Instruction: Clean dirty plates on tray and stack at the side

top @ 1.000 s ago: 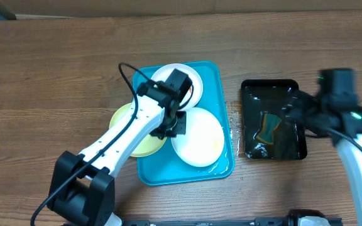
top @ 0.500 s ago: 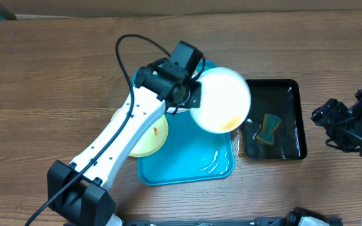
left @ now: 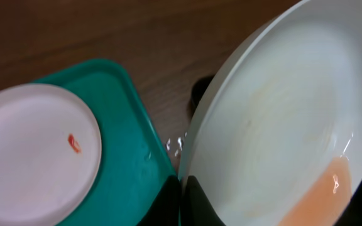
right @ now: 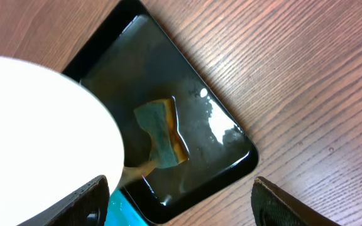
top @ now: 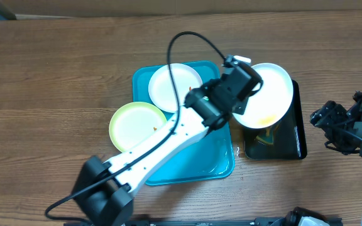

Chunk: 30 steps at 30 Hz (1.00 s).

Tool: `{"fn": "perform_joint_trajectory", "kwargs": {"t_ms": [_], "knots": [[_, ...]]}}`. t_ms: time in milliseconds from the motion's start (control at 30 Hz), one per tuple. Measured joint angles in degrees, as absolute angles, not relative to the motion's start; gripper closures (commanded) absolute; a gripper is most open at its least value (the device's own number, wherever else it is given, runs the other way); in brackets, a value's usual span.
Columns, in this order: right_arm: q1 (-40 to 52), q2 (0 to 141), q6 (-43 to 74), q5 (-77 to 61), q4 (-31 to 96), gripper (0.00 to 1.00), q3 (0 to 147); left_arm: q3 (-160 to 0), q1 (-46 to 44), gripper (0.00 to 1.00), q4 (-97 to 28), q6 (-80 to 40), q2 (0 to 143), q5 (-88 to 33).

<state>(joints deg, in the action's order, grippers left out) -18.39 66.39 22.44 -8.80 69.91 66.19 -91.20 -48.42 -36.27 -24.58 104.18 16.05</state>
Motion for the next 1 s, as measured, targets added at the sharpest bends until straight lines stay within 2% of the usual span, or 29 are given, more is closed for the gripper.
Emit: {"fn": "perform_joint_trajectory", "kwargs": {"t_ms": [367, 633, 833, 1000], "knots": [[-18.39, 66.39, 22.41, -8.82, 70.50, 0.26, 66.19, -91.20, -54.33, 0.96, -22.04, -9.52, 109.01, 35.09], [-18.39, 66.39, 22.44, -8.82, 70.50, 0.26, 66.19, -91.22, -56.29, 0.96, -11.42, 9.10, 109.01, 45.28], [-18.39, 66.39, 22.41, -8.82, 70.54, 0.26, 66.19, -91.22, -58.28, 0.96, -7.42, 20.03, 109.01, 50.06], [-18.39, 66.39, 22.41, -8.82, 70.52, 0.26, 66.19, -91.22, -59.61, 0.96, -7.27, 23.51, 109.01, 51.09]]}}
